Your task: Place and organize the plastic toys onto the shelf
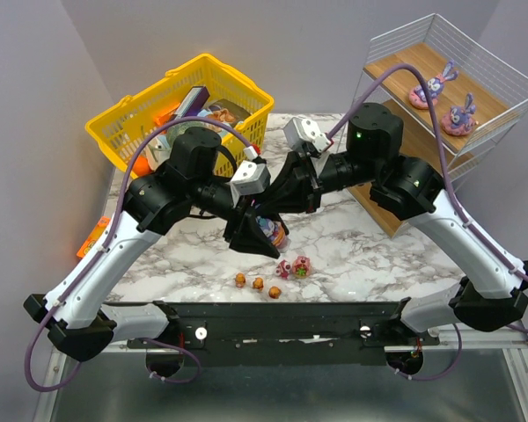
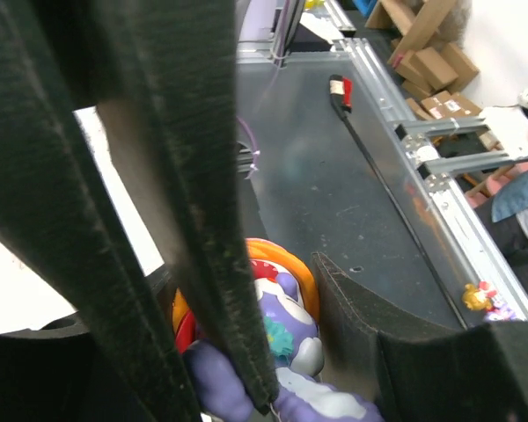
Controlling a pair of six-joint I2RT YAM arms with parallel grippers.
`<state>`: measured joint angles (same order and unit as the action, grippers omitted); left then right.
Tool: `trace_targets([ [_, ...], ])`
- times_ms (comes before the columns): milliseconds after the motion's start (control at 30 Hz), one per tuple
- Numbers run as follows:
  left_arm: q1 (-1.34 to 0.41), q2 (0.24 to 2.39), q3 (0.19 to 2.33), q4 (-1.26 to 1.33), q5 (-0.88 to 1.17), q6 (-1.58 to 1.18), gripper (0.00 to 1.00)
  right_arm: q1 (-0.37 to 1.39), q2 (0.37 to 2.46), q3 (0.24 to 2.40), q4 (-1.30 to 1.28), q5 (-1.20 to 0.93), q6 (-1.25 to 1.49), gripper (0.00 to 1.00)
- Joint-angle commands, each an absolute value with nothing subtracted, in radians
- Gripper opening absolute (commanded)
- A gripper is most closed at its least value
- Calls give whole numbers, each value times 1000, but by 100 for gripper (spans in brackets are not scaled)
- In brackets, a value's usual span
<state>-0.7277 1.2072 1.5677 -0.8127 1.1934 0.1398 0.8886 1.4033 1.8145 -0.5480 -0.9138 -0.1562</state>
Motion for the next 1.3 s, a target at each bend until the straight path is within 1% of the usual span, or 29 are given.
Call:
trace_targets([
  [0, -732, 1177, 1563, -727, 1255, 107, 0, 891, 1393, 1775, -477, -841, -132, 1],
  [100, -733, 1174, 1565, -724, 1244, 107, 0, 891, 1382, 1773, -480, -819, -129, 0],
  [133, -733, 1172, 1565, -723, 1238, 107, 4, 891, 1379, 1770, -480, -813, -129, 0],
  [167, -732, 1167, 1565, -721, 1224, 109, 23, 893, 1374, 1770, -480, -793, -130, 0],
  [200, -733, 1166, 1565, -719, 1215, 107, 33, 893, 1368, 1772, -480, -781, -133, 0],
  [233, -732, 1164, 1565, -718, 1206, 107, 47, 893, 1358, 1773, -480, -770, -135, 1],
  [267, -732, 1158, 1565, -719, 1189, 107, 66, 891, 1351, 1775, -482, -746, -140, 0],
  [333, -732, 1147, 1560, -710, 1123, 109, 82, 893, 1339, 1789, -486, -723, -143, 0],
  [367, -732, 1135, 1556, -703, 1096, 104, 92, 893, 1336, 1796, -491, -701, -147, 0],
  [433, -732, 1118, 1540, -663, 997, 83, 99, 891, 1327, 1815, -505, -672, -153, 0],
  [500, -730, 1086, 1526, -614, 924, 71, 99, 893, 1324, 1830, -526, -623, -169, 1],
  [600, -730, 1036, 1493, -563, 732, 32, 99, 891, 1307, 1845, -543, -534, -190, 0],
  [633, -730, 1023, 1477, -539, 601, 23, 99, 893, 1302, 1850, -546, -505, -198, 0],
  [733, -730, 983, 1460, -502, 377, -30, 99, 891, 1286, 1859, -554, -378, -227, 0],
  [767, -729, 967, 1465, -496, 204, -50, 99, 891, 1282, 1870, -557, -308, -236, 0],
  [833, -718, 948, 1480, -495, 27, -80, 99, 891, 1279, 1879, -558, -227, -259, 1],
  [867, -707, 925, 1486, -494, -83, -80, 99, 891, 1281, 1884, -560, -153, -270, 0],
  [933, -703, 902, 1488, -476, -141, -78, 99, 890, 1293, 1905, -560, -65, -301, 0],
  [967, -703, 882, 1485, -469, -159, -81, 99, 888, 1304, 1916, -560, 39, -311, 0],
  [1033, -703, 868, 1462, -445, -181, -107, 99, 870, 1333, 1953, -546, 169, -345, 0],
  [1133, -700, 864, 1422, -431, -183, -155, 99, 806, 1371, 2002, -513, 289, -394, 0],
  [1267, -701, 888, 1382, -433, -169, -224, 99, 683, 1423, 2055, -437, 353, -434, 0],
])
